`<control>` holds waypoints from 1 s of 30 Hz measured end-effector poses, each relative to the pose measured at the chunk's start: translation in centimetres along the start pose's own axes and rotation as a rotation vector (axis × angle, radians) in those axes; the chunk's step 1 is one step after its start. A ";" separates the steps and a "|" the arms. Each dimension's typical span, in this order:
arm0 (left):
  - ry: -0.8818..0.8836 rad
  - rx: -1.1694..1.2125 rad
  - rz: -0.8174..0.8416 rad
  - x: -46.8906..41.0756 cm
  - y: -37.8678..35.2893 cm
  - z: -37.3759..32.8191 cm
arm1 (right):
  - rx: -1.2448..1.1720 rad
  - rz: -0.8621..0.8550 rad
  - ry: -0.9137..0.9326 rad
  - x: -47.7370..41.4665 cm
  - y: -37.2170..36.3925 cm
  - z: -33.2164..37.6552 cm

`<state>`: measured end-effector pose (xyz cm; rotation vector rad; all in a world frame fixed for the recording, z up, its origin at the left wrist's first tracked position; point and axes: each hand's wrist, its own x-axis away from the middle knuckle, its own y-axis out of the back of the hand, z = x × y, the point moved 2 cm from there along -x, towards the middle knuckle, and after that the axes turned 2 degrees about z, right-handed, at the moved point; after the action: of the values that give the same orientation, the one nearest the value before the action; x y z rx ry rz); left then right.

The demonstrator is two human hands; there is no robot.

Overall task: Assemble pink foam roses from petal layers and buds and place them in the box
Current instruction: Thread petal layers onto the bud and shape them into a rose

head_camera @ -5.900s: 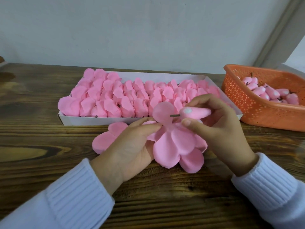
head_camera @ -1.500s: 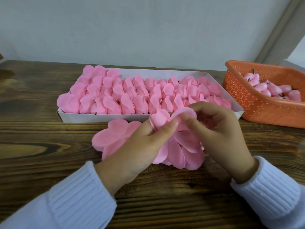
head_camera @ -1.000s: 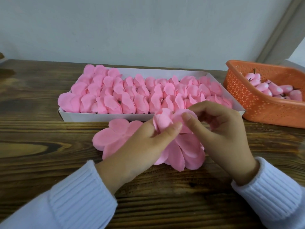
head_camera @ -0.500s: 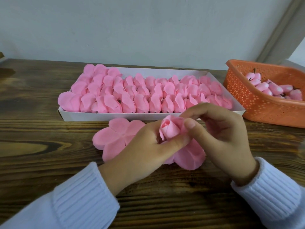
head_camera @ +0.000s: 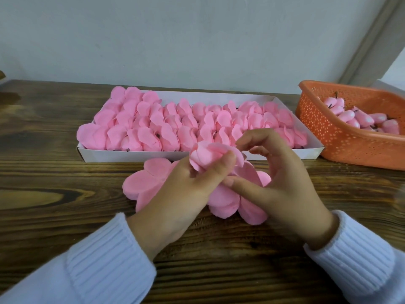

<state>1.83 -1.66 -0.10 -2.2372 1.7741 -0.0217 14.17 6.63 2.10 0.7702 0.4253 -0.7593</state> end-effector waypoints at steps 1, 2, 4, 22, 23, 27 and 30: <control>0.013 0.036 0.009 0.0 -0.1 0.0 | -0.006 -0.013 -0.004 0.1 -0.1 0.1; 0.027 0.065 0.025 0.0 -0.2 0.1 | -0.018 -0.027 -0.009 0.2 -0.2 0.2; 0.036 0.104 0.077 0.0 -0.4 0.1 | -0.025 -0.055 -0.021 0.5 -0.5 0.5; -0.021 -0.132 0.223 -0.1 -0.5 -0.3 | -0.207 0.109 -0.168 0.3 -0.9 1.1; -0.030 -0.144 0.219 0.0 -0.4 -0.4 | -0.248 0.147 -0.173 0.2 -0.9 1.1; -0.022 -0.163 0.232 0.0 -0.1 -0.4 | -0.336 0.246 -0.236 0.2 -0.8 1.0; -0.009 -0.169 0.204 0.0 0.0 -0.3 | -0.368 0.271 -0.239 0.2 -0.7 0.9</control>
<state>1.79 -1.72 0.18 -2.1487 2.0603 0.1862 13.81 5.55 2.24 0.3756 0.2281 -0.4915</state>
